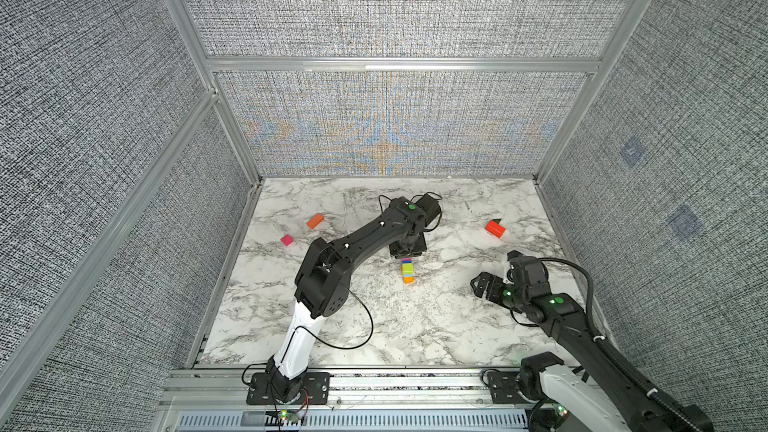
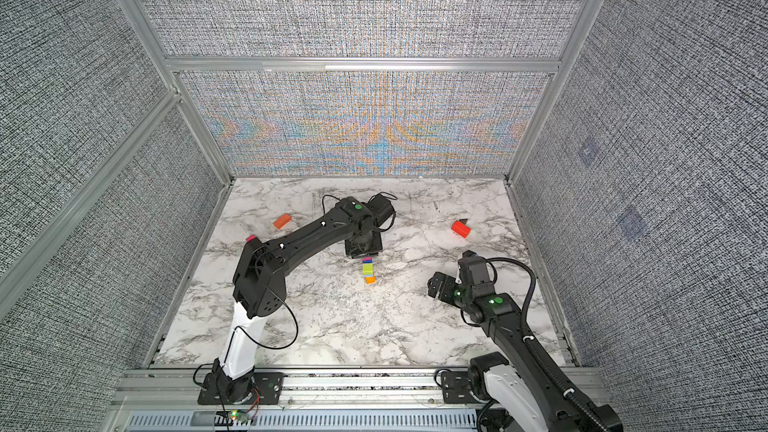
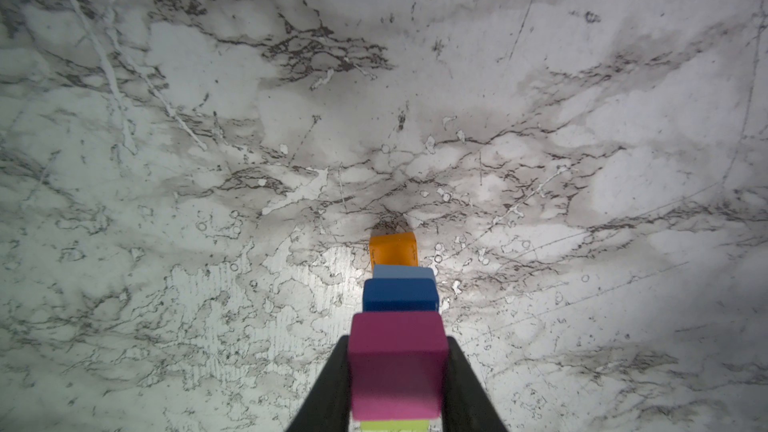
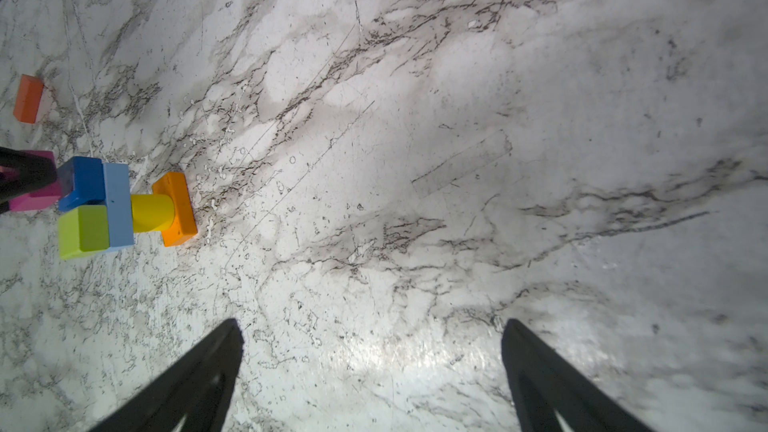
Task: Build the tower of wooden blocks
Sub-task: 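Lower the magenta cube onto the blue '6' cube and open the left gripper, then withdraw the left gripper from the stack back toward the pink cube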
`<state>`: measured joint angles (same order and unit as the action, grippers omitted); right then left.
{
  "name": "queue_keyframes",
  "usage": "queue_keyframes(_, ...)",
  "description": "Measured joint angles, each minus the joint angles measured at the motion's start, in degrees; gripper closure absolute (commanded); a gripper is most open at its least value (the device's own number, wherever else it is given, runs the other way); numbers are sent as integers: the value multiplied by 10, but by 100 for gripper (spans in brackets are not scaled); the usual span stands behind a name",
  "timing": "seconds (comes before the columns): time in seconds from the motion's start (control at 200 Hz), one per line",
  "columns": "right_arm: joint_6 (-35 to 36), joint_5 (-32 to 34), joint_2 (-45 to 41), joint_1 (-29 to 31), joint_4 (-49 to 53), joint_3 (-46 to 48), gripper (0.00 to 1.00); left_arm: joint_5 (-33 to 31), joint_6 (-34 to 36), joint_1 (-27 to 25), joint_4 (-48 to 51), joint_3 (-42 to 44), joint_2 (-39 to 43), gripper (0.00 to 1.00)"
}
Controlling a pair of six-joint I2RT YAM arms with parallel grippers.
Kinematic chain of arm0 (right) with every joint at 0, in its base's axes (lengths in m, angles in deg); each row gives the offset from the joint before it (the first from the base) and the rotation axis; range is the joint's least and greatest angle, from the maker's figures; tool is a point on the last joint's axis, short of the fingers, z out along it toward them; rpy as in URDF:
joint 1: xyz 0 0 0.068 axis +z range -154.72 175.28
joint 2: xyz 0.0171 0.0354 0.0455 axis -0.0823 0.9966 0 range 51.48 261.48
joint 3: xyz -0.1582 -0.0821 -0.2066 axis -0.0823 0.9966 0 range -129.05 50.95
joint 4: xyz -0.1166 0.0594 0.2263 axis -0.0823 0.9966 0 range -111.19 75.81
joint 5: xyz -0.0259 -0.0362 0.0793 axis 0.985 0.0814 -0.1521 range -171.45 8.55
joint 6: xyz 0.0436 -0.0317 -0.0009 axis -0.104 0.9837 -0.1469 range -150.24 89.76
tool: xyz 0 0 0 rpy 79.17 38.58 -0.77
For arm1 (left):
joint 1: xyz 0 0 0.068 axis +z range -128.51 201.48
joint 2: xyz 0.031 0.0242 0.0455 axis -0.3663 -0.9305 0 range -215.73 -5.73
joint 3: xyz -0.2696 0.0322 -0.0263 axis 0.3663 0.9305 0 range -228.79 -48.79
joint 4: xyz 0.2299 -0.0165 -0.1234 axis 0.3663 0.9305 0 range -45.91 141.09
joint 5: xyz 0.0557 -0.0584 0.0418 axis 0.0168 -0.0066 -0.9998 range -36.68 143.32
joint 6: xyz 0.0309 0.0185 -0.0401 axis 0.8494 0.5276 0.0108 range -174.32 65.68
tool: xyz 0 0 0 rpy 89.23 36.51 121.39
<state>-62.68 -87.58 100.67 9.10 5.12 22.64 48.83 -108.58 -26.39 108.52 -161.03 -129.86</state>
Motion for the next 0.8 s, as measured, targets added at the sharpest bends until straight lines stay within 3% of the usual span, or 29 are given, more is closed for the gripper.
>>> queue_keyframes(0.585,0,-4,1,0,-1,2,1,2,0,0,-1,6,0,48)
queue_keyframes(0.8,3,-10,2,0,-2,2,1,-16,7,0,11,1,29,35)
